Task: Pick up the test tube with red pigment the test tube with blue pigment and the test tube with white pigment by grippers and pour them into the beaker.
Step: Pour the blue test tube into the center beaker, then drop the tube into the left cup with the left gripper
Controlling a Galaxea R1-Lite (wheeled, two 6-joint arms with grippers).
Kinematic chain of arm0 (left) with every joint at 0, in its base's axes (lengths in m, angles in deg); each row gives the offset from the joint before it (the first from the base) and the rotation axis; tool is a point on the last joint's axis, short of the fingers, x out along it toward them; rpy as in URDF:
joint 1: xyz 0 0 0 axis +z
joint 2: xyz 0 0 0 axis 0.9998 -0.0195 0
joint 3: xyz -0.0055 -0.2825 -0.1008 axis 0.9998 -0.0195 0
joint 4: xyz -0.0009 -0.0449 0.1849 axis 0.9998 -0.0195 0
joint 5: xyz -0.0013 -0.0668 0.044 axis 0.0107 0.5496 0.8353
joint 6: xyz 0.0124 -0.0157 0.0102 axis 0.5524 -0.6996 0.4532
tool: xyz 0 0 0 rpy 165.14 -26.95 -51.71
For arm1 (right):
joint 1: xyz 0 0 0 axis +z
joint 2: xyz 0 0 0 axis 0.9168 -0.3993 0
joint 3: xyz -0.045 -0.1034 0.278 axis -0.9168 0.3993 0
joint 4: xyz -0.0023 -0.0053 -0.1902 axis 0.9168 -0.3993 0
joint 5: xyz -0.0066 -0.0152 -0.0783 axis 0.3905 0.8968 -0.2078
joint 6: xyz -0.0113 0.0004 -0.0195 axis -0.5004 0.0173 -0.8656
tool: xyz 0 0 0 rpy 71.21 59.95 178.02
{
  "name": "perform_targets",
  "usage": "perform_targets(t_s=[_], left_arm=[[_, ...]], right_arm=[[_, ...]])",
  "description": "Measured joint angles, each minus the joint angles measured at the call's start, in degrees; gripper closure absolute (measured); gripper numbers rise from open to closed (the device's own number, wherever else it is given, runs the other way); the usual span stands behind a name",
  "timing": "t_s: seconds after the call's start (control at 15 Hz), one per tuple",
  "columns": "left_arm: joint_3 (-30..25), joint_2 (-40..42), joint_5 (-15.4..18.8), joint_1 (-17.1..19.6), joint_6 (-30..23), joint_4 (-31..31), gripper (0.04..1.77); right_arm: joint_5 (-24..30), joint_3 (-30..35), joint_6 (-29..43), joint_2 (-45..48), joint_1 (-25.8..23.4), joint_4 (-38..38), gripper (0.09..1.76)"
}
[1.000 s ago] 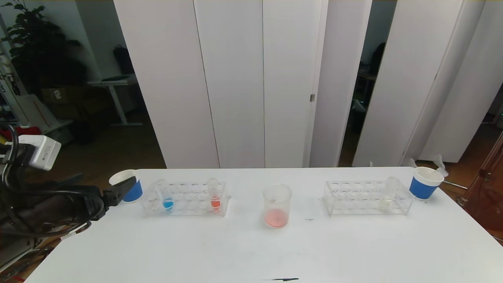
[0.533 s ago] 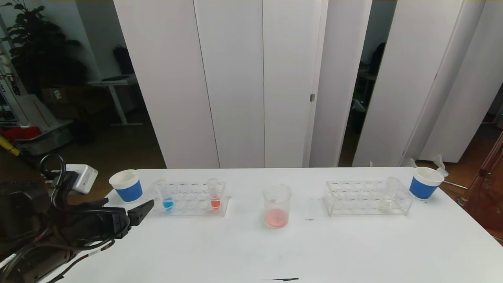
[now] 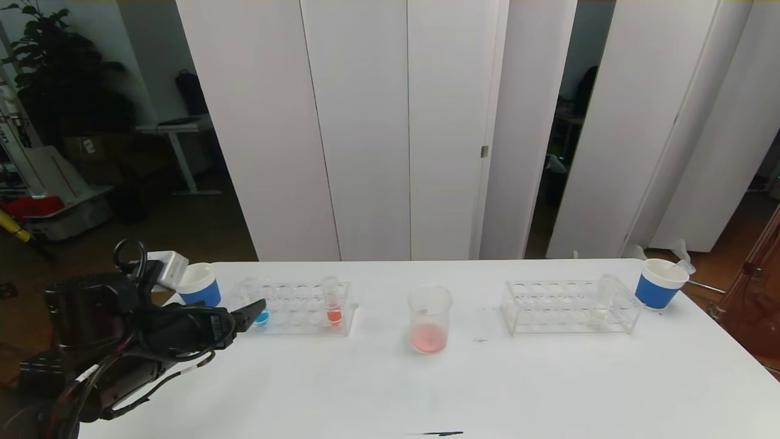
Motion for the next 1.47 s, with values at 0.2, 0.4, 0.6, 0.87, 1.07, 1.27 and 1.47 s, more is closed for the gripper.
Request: perform_targets(t_s=[0.2,0.4,0.6,0.87,1.07,1.27,1.47], left_arm=[[2.52,-5.60,-0.44,0.52,-0.48,3.66,0.06],[3.99,-10.86,-1.55,1.28,-0.50,8.87,0.06],[5.75,-15.13,-2.90,1.41,-0.59,11.76,0.06],[7.28,-18.69,-5.39,1.45,-1.05,15.57,0.06],[7.98,-20.61,-5.72,1.48,-1.05,16.73,0.06],[8.90,-21.91,-5.83,1.48,-1.74,16.81,0.06],[10.06,-22.93,-5.84,1.54,-2.36,16.75,0.06]], right_arm=[[-0.02,0.00,0.00,0.00,0.00,0.00,0.10],[-0.02,0.00,0.00,0.00,0.00,0.00,0.10],[-0.02,0.00,0.00,0.00,0.00,0.00,0.10],[-0.02,0.00,-0.02,0.00,0.00,0.00,0.10],[-0.02,0.00,-0.02,0.00,0.00,0.00,0.10],[-0.02,0.00,0.00,0.00,0.00,0.00,0.10],[0.00,0.00,0.00,0.00,0.00,0.00,0.10]])
